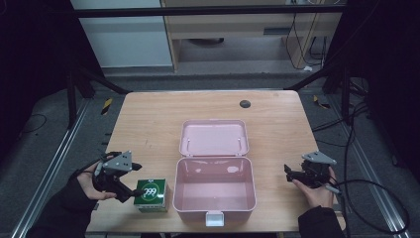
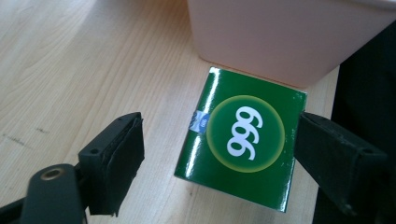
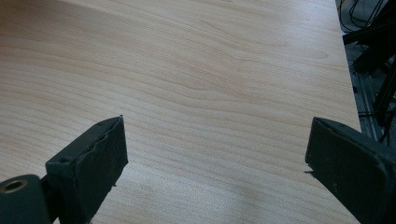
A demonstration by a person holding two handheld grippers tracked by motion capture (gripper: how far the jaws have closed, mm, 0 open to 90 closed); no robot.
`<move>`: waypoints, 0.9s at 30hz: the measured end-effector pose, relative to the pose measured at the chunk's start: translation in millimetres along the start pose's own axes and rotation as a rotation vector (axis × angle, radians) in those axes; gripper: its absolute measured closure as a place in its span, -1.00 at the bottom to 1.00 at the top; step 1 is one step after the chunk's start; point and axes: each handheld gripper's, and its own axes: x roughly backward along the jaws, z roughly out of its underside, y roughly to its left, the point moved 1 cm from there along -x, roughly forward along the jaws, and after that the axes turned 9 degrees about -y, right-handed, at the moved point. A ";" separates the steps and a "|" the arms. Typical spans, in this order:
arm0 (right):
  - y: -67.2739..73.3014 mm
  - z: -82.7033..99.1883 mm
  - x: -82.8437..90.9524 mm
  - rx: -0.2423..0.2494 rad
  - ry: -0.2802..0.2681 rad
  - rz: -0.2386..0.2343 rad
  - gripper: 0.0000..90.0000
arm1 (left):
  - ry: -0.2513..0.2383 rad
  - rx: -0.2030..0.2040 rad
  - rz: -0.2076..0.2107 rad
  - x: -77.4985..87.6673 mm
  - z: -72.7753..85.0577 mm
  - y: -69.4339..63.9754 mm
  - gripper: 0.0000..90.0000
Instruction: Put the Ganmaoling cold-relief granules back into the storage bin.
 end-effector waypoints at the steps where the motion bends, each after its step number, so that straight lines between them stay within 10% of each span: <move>1: 0.0 0.1 -0.2 0.003 0.000 -0.002 -0.87 | 0.004 -0.004 0.005 -0.9 -0.8 -1.0 -0.67; 27: 3.2 2.7 -4.2 0.034 0.040 -0.013 -0.91 | 0.101 -0.101 0.074 -32.3 2.4 -15.2 -0.89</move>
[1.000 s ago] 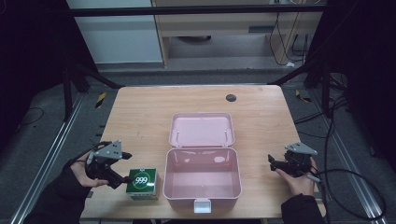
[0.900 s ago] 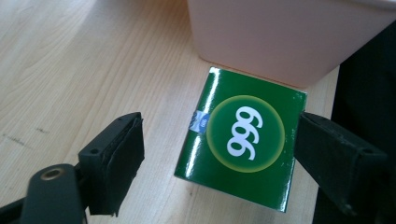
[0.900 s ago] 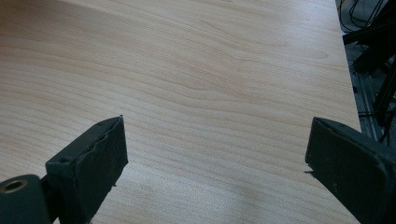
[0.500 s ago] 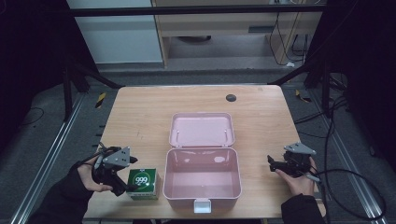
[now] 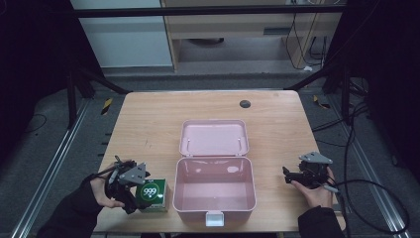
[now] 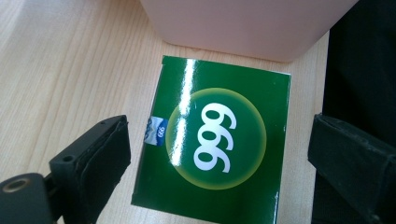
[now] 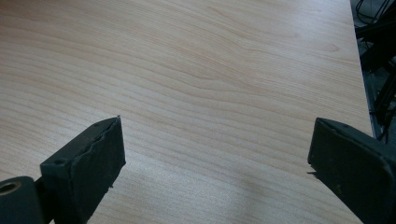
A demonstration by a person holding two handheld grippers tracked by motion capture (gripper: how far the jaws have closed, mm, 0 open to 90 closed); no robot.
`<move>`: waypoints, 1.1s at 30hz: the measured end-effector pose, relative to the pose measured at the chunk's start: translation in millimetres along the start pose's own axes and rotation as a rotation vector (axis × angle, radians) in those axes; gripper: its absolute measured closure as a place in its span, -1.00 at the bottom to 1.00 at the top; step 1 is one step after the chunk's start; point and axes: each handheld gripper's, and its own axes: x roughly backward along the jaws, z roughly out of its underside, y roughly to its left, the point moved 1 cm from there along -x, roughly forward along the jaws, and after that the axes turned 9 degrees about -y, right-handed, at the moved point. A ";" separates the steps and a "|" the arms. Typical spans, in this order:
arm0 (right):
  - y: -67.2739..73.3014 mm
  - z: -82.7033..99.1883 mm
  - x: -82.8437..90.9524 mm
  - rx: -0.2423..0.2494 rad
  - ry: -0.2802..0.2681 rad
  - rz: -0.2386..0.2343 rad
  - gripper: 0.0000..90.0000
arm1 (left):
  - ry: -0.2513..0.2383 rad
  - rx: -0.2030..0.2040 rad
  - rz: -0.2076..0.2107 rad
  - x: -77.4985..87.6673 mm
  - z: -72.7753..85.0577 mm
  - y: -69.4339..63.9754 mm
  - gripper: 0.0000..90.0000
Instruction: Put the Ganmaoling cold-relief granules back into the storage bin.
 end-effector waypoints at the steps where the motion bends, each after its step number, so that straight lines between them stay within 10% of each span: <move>1: 0.1 0.1 -0.2 0.001 0.001 0.001 -0.91 | 0.004 -0.003 0.001 -1.3 0.3 -0.2 -0.89; 33: 1.8 3.4 -4.3 0.015 0.040 -0.014 -0.92 | 0.072 -0.006 0.044 -34.0 14.3 6.8 -0.84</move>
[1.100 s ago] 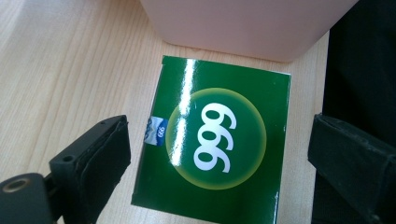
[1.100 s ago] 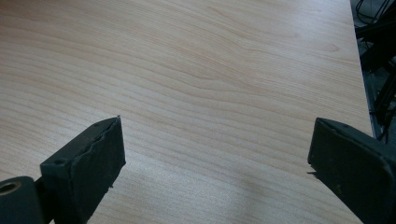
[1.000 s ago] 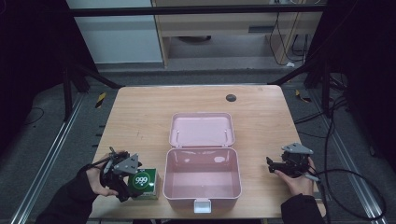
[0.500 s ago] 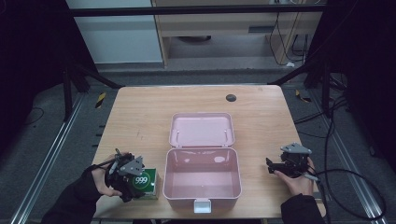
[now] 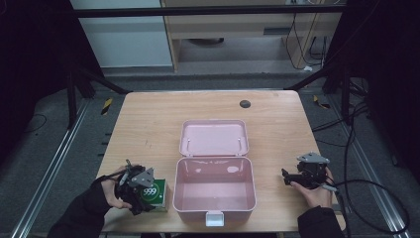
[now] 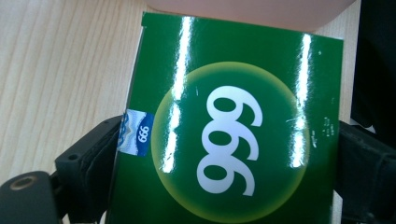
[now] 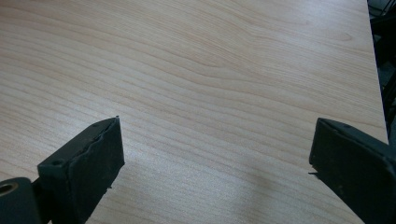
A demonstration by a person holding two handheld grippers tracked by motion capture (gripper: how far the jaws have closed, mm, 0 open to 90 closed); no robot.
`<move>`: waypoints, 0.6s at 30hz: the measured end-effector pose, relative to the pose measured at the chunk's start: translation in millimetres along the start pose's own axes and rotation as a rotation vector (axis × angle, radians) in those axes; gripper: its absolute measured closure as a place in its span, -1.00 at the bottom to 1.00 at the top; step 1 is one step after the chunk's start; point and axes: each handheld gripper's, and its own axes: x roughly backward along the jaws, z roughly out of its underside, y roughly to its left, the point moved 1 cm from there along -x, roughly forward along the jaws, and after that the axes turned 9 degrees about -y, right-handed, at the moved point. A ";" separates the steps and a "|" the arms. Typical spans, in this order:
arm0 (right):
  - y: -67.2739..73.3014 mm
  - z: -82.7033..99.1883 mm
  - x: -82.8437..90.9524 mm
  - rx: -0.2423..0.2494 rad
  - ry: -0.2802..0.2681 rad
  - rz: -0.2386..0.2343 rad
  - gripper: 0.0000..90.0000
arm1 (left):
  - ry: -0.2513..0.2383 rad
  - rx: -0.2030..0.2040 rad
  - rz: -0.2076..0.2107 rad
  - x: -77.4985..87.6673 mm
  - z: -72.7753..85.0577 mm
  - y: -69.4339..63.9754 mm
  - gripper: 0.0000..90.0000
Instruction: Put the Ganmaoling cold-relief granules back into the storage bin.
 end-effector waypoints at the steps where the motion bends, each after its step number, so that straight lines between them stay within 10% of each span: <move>1: -0.3 0.0 0.2 0.002 0.001 -0.001 -0.92 | 0.000 0.001 0.005 -0.9 0.3 0.6 -0.84; 18: 0.0 0.2 -0.5 0.008 0.005 -0.005 -0.92 | 0.001 0.005 0.029 -5.1 1.9 2.5 -0.72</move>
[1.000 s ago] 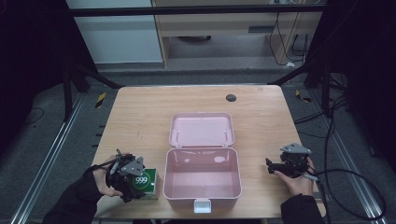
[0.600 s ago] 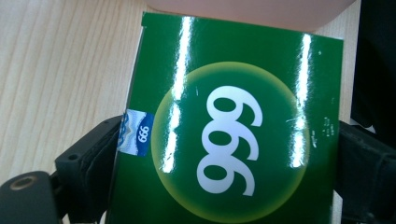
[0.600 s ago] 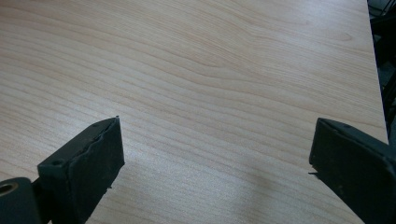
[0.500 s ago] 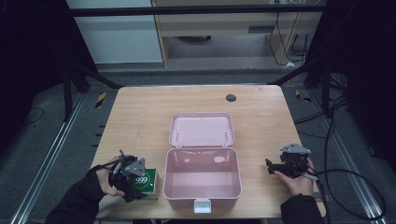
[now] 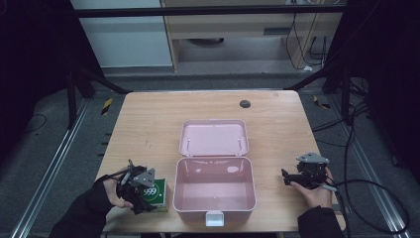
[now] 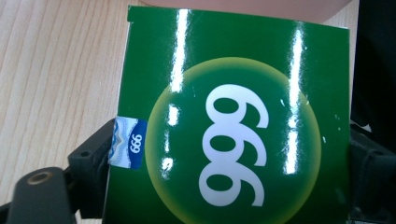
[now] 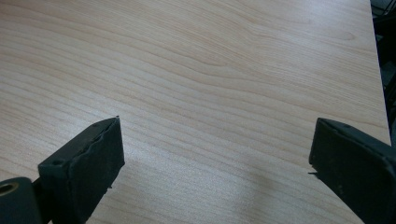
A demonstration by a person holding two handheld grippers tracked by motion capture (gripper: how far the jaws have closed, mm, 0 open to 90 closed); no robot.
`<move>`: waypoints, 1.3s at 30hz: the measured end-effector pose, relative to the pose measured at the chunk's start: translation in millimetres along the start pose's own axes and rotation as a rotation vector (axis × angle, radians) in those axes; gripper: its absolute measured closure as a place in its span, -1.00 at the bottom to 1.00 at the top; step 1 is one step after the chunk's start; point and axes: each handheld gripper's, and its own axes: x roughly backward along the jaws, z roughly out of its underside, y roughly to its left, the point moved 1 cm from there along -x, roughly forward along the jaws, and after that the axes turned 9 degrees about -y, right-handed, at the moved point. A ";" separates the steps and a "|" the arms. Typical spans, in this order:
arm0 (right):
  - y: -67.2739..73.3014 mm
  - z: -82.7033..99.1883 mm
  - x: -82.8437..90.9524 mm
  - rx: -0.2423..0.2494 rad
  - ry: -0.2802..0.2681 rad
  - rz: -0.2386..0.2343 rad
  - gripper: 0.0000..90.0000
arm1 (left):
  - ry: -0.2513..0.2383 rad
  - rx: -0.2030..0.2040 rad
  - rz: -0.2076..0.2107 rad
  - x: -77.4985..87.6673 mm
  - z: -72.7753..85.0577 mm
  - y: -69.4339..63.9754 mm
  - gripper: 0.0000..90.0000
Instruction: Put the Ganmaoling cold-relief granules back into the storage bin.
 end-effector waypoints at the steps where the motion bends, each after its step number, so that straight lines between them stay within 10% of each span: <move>1: 0.0 0.0 -0.1 -0.002 0.001 0.000 -0.92 | -0.001 0.000 -0.002 0.4 -0.1 -0.6 -0.71; 39: -0.4 -0.4 2.1 -0.013 -0.008 -0.007 -0.91 | -0.039 -0.014 -0.036 79.4 -55.3 -8.6 -0.68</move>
